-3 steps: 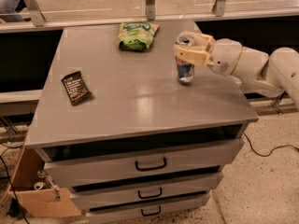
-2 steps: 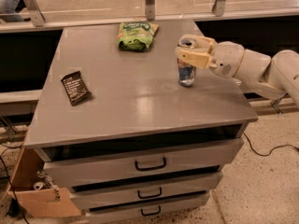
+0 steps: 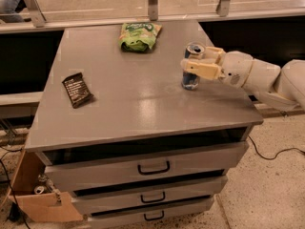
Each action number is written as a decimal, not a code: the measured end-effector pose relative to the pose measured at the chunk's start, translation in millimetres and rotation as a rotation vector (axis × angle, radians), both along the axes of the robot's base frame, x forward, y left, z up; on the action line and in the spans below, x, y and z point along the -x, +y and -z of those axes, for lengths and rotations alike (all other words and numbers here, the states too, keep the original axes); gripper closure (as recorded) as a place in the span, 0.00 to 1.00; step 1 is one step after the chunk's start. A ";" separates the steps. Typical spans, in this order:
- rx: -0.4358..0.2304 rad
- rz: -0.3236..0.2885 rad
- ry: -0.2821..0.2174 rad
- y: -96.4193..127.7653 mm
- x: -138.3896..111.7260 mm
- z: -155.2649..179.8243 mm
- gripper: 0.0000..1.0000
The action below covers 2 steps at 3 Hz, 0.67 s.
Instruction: Place redbull can upright
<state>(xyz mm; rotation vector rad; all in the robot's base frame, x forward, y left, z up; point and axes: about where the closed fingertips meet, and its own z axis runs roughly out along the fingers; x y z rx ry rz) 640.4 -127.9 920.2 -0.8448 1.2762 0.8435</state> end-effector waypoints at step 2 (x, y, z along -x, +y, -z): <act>0.105 0.065 0.023 -56.8 38.3 -6.4 0.00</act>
Offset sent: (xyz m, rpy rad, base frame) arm -0.0727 -0.1194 0.0169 -0.2002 0.0225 -0.1298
